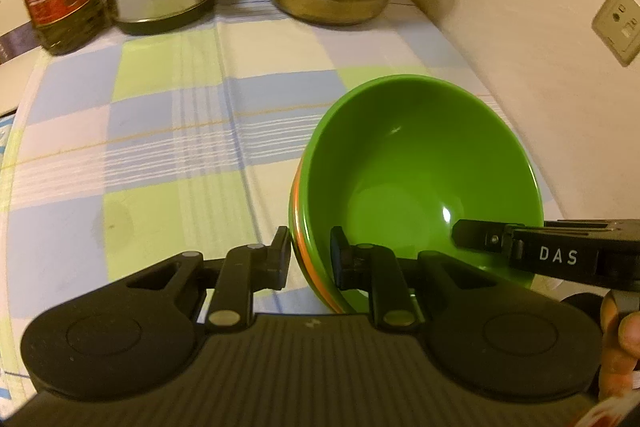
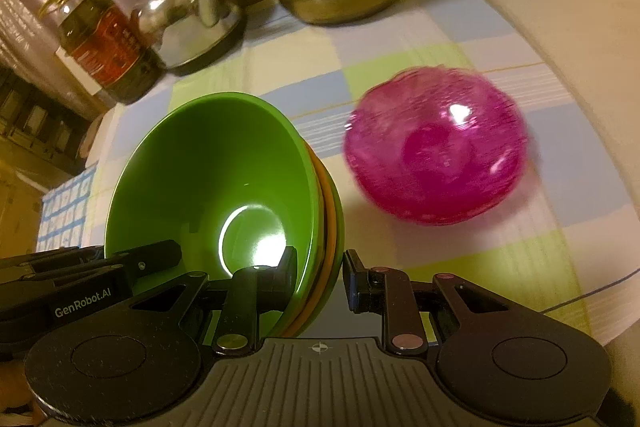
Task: Organize plates and bowls
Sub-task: 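Lower the bowl stack onto the pink plate stack with both grippers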
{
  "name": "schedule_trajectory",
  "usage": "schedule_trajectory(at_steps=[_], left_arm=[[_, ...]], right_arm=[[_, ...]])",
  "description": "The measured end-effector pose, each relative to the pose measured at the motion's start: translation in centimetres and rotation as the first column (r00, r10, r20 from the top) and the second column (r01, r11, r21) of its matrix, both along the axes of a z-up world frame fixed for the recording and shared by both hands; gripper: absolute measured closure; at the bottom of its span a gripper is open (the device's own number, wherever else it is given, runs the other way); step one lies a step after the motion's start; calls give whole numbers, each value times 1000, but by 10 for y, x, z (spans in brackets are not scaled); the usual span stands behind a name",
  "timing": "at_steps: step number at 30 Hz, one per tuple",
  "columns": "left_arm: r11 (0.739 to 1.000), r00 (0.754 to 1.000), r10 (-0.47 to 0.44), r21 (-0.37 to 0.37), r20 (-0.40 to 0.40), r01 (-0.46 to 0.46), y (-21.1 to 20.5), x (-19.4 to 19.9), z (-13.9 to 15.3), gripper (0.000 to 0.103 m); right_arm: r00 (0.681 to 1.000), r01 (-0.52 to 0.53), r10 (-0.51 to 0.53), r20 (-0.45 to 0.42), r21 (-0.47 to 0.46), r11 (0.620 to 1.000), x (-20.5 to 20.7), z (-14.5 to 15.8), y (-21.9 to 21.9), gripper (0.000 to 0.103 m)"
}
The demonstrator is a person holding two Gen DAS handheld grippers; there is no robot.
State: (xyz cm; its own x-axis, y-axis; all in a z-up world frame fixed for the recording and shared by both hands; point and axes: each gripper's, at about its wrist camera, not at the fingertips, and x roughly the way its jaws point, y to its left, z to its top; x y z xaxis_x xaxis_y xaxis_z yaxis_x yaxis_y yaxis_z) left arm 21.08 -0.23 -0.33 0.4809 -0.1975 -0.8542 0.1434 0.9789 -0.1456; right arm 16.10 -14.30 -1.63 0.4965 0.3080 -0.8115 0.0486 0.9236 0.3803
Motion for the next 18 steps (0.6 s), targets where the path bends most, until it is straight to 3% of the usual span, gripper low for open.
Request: schedule_trajectory(at_steps=[18], left_arm=[[997,997,-80,0,9,80,-71,37,8,85]], right_arm=[[996,81,-81,23,-14,997,13,14,-76,79]])
